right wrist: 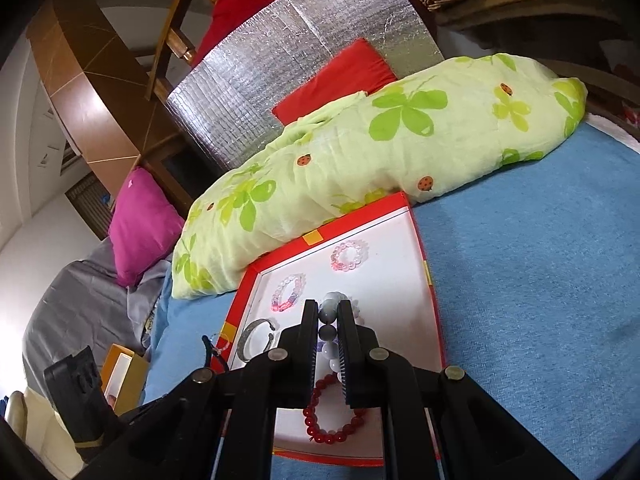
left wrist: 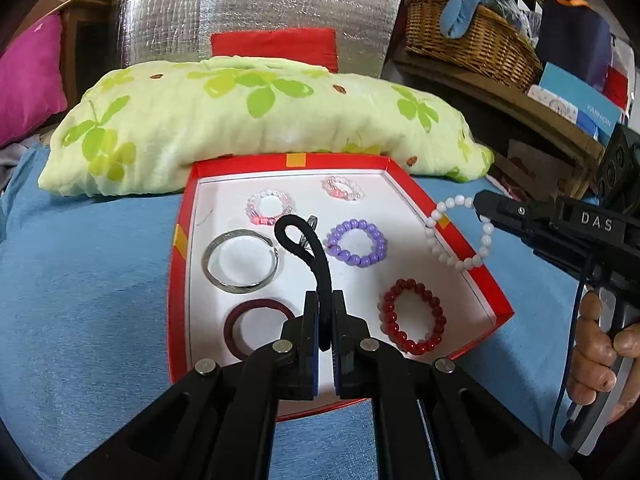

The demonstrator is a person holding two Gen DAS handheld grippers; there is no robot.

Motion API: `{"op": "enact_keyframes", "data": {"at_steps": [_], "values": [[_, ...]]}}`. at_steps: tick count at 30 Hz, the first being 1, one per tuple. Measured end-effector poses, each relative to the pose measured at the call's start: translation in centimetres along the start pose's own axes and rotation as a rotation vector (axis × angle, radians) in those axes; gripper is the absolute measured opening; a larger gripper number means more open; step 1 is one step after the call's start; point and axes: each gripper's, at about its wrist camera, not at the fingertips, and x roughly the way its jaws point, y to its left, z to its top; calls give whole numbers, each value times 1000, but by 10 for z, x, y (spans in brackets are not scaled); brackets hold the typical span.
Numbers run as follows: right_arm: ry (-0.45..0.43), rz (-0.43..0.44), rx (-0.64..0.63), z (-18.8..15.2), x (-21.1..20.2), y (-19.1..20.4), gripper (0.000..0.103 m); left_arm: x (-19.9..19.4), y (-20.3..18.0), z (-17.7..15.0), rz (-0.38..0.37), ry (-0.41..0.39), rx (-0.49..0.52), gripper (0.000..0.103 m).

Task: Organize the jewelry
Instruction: 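Carry the pearl bracelet and black hair tie over the red box with both tools, then lower both items into the box and open both tools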

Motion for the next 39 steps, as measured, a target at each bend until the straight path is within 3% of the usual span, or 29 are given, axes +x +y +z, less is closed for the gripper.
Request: {"op": "enact_keyframes", "data": {"at_steps": [23,39], "values": [[29,27,9,-2,19,-2,11,16,-7,4,118,31,65,6],[66,36,49,0,39,-13,11,39,-4,5,154,89,65,6]]}}
